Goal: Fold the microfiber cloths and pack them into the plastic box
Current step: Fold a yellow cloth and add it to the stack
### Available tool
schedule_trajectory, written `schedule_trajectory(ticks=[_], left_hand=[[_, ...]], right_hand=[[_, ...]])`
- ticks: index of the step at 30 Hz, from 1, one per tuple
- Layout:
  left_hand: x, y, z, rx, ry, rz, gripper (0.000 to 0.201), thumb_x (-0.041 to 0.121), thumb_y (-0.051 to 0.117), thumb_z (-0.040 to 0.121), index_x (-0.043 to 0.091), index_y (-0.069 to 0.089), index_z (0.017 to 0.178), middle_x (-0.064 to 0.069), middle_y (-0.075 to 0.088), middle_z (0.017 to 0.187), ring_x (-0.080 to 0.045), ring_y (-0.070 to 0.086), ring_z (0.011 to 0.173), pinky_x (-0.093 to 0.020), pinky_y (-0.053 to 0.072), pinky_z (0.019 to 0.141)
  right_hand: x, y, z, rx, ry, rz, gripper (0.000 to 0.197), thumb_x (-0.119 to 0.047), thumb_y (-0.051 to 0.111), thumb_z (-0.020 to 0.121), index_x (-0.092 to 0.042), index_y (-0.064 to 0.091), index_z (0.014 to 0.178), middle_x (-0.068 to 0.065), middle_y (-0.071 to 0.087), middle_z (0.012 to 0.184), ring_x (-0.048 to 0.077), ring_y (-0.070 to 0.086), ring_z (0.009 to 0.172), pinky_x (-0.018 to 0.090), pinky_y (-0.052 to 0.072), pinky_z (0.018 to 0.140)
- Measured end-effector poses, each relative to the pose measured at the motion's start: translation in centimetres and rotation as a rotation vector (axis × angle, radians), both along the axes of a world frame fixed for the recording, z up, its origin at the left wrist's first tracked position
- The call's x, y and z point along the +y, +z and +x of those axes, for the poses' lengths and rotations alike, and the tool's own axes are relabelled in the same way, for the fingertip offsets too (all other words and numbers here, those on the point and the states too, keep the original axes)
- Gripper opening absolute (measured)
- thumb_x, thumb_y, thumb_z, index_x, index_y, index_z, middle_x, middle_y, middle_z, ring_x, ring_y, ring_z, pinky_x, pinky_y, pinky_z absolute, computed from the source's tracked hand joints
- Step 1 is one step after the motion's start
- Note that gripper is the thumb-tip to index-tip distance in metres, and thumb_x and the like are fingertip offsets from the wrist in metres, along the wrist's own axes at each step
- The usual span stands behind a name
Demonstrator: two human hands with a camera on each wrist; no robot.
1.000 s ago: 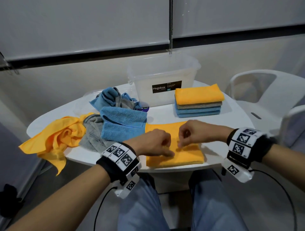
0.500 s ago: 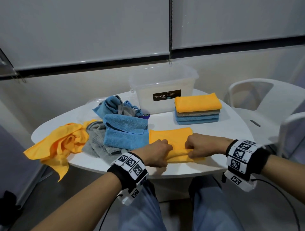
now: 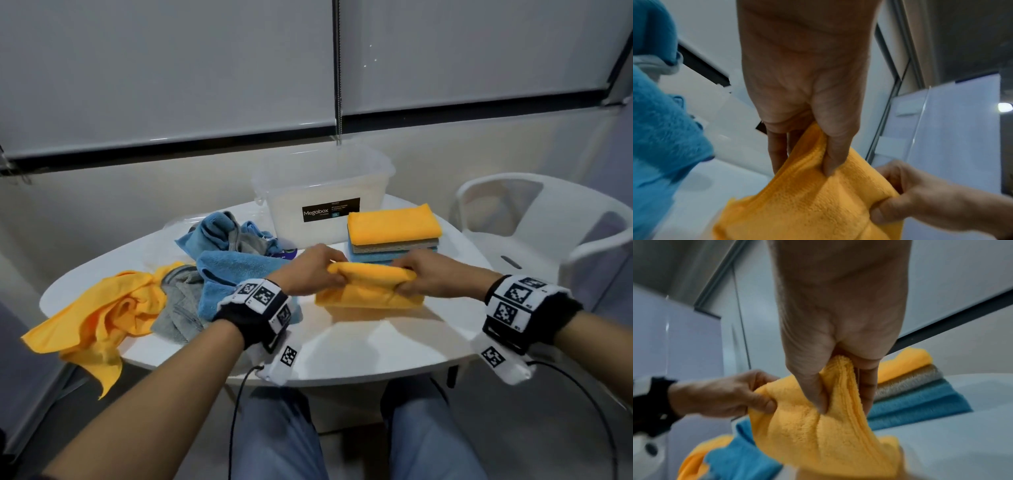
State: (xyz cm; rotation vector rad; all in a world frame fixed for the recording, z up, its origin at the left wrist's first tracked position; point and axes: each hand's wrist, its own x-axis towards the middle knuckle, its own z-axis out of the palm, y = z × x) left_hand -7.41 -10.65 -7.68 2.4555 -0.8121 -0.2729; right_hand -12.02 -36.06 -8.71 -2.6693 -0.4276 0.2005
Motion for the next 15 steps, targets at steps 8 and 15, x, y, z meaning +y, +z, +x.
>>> schedule_trajectory(ticks=[8,15], left_hand=[[2.0,6.1,1.6,-0.296,0.15,-0.333,0.012,0.011,0.075,0.085,0.014,0.074,0.097,0.001,0.074,0.09,-0.013,0.07,0.085,-0.031,0.06,0.078],[3.7,-0.8,-4.1,0.113,-0.164,-0.162,0.023,0.008,0.076,0.082,0.027,0.064,0.088,0.009,0.071,0.114,-0.001,0.065,0.108,-0.017,0.051,0.094]], right_hand=[[-0.4,7.5,1.9,-0.354,-0.104,0.171,0.012,-0.008,0.075,0.078,-0.018,0.07,0.074,-0.003,0.066,0.068,0.013,0.059,0.064,0.024,0.043,0.057],[-1.3,2.1,-2.7,-0.044,0.055,0.184,0.025,-0.012,0.071,0.062,-0.024,0.072,0.083,-0.003,0.073,0.086,0.015,0.068,0.081,0.035,0.053,0.072]])
